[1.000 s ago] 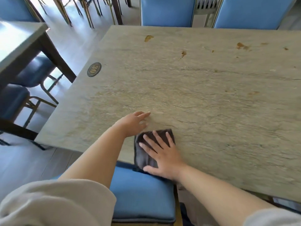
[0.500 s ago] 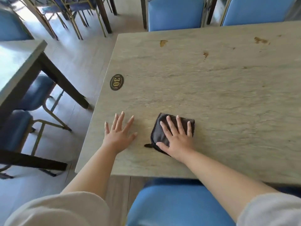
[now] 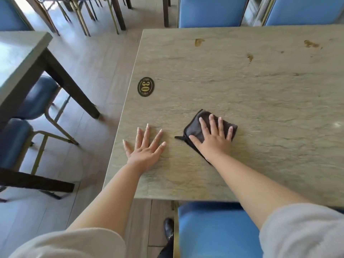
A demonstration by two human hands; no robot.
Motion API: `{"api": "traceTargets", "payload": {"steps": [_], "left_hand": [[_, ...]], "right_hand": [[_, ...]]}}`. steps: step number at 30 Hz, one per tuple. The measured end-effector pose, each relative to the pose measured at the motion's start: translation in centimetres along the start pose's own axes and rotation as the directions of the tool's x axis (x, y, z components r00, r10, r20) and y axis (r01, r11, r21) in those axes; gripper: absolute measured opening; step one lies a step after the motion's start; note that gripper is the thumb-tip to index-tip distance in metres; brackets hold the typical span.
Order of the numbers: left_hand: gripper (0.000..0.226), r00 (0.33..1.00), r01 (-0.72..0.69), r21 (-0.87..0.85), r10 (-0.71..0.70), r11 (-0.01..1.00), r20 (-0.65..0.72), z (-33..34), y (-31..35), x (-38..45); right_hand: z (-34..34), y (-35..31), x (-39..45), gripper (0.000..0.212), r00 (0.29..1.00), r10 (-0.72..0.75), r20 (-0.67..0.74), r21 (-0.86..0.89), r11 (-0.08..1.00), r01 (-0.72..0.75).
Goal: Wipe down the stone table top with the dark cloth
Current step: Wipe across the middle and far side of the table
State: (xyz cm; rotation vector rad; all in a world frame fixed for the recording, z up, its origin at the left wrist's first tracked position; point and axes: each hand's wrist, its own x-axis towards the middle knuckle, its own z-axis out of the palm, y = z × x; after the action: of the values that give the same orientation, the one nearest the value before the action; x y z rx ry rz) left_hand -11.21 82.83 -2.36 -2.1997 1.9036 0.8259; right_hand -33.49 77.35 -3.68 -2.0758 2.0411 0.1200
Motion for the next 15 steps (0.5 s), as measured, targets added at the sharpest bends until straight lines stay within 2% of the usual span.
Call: {"api": "traceTargets", "payload": {"steps": [2,4,5,7,8,9,10,12,13,15], "left_hand": [[0.06,1.0,-0.01,-0.008,0.01,1.0,-0.023,0.2,0.0,-0.2],[0.062,0.999,-0.021,-0.017,0.02,1.0,-0.039,0.2,-0.1,-0.2],[0.064,0.999,-0.022,-0.025,0.021,0.999,-0.04,0.2,-0.2,-0.2],[0.071,0.999,-0.025,-0.032,0.023,0.999,-0.044,0.1,-0.2,-0.2],[0.074,0.999,-0.029,-0.028,0.027,0.999,-0.047,0.0,-0.2,-0.2],[0.076,0.998,-0.036,-0.023,0.035,0.999,-0.051,0.1,-0.2,-0.2],[0.075,0.997,-0.046,-0.021,0.045,0.999,-0.058,0.2,-0.3,-0.3],[0.075,0.995,-0.071,-0.025,0.069,0.997,-0.066,0.3,-0.5,-0.3],[0.075,0.995,-0.086,-0.03,0.084,0.996,-0.058,0.3,-0.7,-0.3],[0.076,0.994,-0.11,-0.058,0.11,0.992,-0.003,-0.1,-0.8,0.1]], "right_hand": [[-0.1,-2.6,-1.3,0.077,0.998,-0.001,0.055,-0.009,1.0,0.002],[0.6,-4.1,-3.7,0.077,0.976,-0.204,0.076,-0.047,0.977,0.208],[0.9,-4.3,-4.7,0.077,0.935,-0.343,0.085,-0.072,0.934,0.349],[0.7,-3.1,-4.9,0.078,0.809,-0.571,0.138,-0.115,0.802,0.586],[0.4,-2.2,-4.3,0.078,0.764,-0.624,0.165,-0.115,0.757,0.643],[0.1,-1.5,-3.5,0.078,0.765,-0.62,0.174,-0.114,0.759,0.641],[0.0,-1.1,-2.7,0.082,0.815,-0.559,0.153,-0.113,0.81,0.576],[0.0,-1.7,-1.2,0.086,0.965,-0.257,0.046,-0.058,0.964,0.259],[0.3,-2.7,-0.7,0.081,0.998,-0.065,0.011,-0.023,0.998,0.066],[0.7,-5.6,-0.4,0.073,0.979,0.201,-0.006,0.027,0.979,-0.201]]}}
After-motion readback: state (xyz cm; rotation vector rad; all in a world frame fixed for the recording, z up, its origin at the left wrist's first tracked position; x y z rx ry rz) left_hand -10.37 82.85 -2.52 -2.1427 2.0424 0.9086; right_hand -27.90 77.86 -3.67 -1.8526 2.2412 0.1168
